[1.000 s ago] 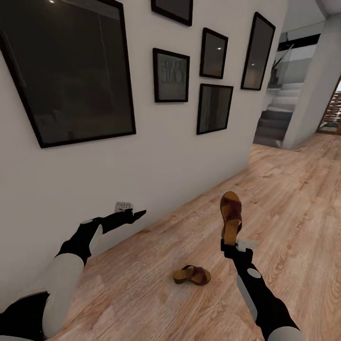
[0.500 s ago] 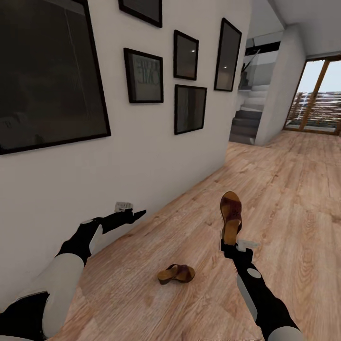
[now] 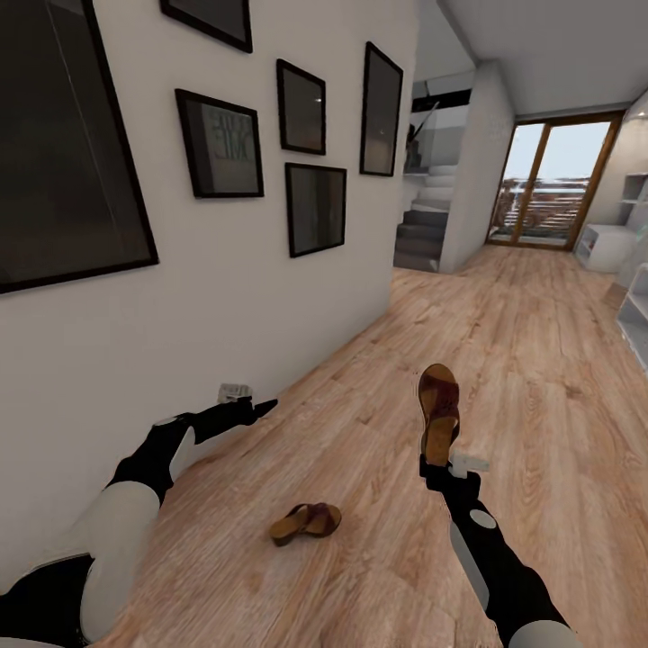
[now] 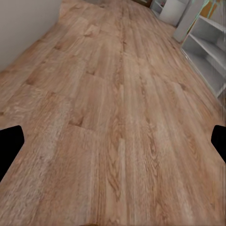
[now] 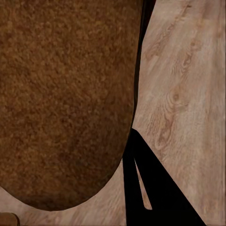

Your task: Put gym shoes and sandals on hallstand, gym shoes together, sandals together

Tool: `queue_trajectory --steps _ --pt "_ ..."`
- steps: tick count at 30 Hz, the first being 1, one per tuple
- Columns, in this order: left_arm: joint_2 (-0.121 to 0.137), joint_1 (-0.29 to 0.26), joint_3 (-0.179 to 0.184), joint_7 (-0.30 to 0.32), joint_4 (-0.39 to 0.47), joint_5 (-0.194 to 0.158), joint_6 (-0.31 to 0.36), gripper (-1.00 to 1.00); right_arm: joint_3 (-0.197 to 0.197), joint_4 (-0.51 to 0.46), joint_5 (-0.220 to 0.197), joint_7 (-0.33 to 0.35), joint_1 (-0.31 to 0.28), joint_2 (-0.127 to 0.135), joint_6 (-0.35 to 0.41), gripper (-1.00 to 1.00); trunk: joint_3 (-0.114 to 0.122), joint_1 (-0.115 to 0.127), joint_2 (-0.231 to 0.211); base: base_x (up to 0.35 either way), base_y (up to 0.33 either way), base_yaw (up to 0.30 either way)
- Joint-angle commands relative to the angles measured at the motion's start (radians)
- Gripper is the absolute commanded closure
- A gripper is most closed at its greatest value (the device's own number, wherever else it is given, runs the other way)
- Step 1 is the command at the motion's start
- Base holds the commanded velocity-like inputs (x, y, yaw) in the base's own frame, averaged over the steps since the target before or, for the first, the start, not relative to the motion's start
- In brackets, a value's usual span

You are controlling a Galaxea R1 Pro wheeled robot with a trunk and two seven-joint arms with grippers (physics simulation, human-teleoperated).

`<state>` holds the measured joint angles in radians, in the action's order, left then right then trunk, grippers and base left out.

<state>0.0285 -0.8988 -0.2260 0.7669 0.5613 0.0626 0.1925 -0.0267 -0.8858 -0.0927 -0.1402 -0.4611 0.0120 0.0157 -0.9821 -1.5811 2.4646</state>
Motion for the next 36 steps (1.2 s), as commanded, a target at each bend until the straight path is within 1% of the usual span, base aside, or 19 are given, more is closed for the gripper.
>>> queue_trajectory --steps 1,4,7,36 --pt "-0.001 -0.001 -0.007 0.008 0.002 0.006 0.008 -1.00 0.002 -0.001 -0.012 -0.004 -0.001 0.001 0.001 1.00 -0.001 0.000 0.000 0.000 0.000 -0.284" --pt "-0.001 -0.001 -0.007 0.008 0.002 0.006 0.008 -1.00 0.002 -0.001 -0.012 -0.004 -0.001 0.000 0.001 1.00 0.000 0.000 0.000 0.000 0.062 -0.284" --pt "-0.001 -0.001 -0.007 0.008 0.002 0.006 0.008 -1.00 0.002 -0.001 -0.012 -0.004 -0.001 0.000 0.001 1.00 0.001 0.000 0.000 0.000 0.230 -0.284" --pt "-0.001 -0.001 -0.007 0.008 0.002 0.006 0.008 -1.00 0.002 0.000 -0.013 -0.004 -0.001 0.000 0.001 1.00 0.011 0.000 0.000 0.000 0.302 -0.284"
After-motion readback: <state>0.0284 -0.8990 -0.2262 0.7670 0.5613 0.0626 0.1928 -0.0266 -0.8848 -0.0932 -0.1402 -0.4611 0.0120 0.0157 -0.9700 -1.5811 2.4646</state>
